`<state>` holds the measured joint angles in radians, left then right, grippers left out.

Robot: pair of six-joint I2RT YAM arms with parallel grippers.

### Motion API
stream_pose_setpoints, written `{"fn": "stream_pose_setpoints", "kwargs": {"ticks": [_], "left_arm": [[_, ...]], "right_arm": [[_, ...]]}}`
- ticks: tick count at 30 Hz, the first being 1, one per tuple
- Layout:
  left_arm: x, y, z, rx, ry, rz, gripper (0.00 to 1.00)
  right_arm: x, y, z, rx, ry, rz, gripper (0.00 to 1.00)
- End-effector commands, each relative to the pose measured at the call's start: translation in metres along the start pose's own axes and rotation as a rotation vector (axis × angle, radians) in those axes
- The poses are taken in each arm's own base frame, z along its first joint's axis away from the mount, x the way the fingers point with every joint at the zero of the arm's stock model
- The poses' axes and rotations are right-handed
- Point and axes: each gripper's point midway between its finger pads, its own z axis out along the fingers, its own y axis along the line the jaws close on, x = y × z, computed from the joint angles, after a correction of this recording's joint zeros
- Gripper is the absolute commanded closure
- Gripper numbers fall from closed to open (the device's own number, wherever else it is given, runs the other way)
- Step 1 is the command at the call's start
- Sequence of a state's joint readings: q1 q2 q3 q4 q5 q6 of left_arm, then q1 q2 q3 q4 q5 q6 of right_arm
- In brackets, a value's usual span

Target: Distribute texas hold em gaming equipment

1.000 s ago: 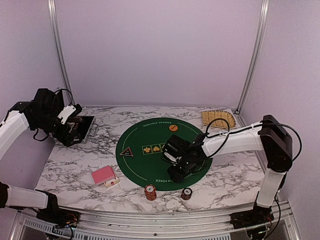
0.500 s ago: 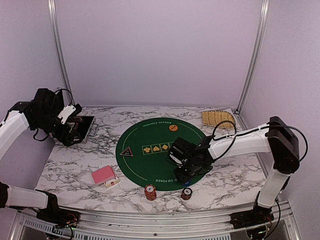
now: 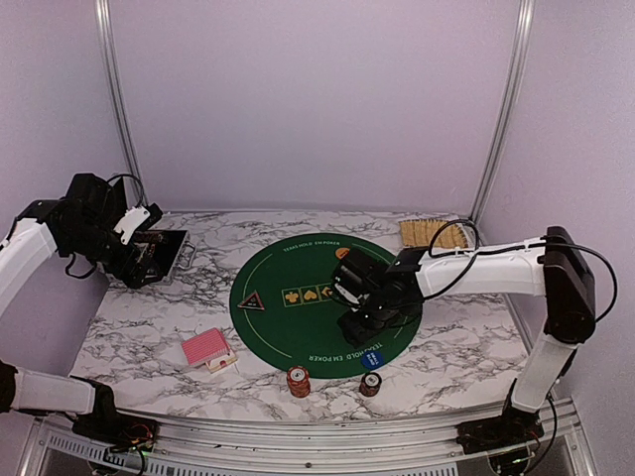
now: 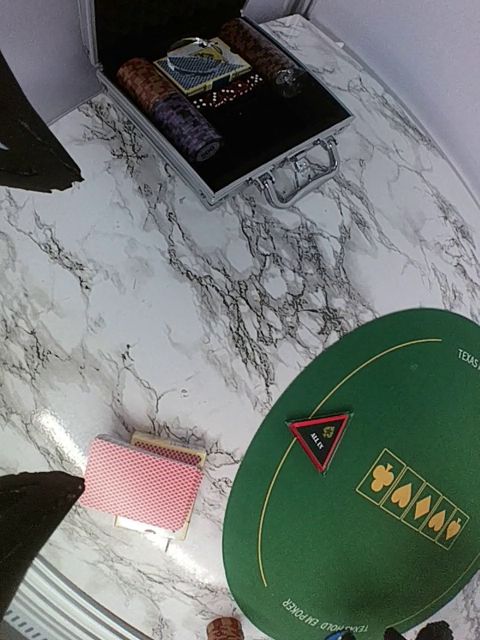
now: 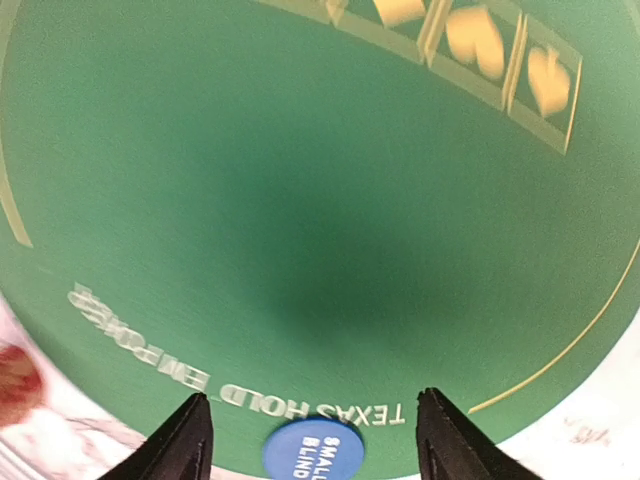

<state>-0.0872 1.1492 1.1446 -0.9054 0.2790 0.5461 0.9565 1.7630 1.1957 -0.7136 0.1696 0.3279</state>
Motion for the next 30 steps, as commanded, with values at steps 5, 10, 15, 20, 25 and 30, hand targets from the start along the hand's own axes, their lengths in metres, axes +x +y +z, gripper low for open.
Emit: {"fn": "stream_pose_setpoints", "kwargs": {"ticks": [5,10,15,20,25,30], "left_arm": [[-0.003,-0.002,-0.006,0.000,-0.001,0.002,0.01],[-0.005,-0.002,-0.008,0.001,-0.009,0.003,0.01],[-0.003,-0.003,-0.007,0.006,-0.006,0.000,0.01],[-0.002,-0.002,-0.008,-0.003,-0.005,0.008,0.01],[-0.003,-0.002,-0.010,-0.006,-0.010,0.015,0.01],[-0.003,-0.003,-0.009,0.000,-0.011,0.012,0.01]], "right_arm": [[-0.060,0.076,-0.078,-0.181,-0.175,-0.097,0.12],[-0.050,0.126,-0.086,-0.274,-0.124,-0.211,0.01],[-0.035,0.145,-0.067,-0.251,-0.044,-0.282,0.01],[-0.028,0.160,-0.058,-0.285,-0.007,-0.318,0.01],[-0.020,0.165,-0.047,-0.266,0.026,-0.350,0.03],[-0.017,0.168,-0.040,-0.265,0.037,-0.359,0.12]]}}
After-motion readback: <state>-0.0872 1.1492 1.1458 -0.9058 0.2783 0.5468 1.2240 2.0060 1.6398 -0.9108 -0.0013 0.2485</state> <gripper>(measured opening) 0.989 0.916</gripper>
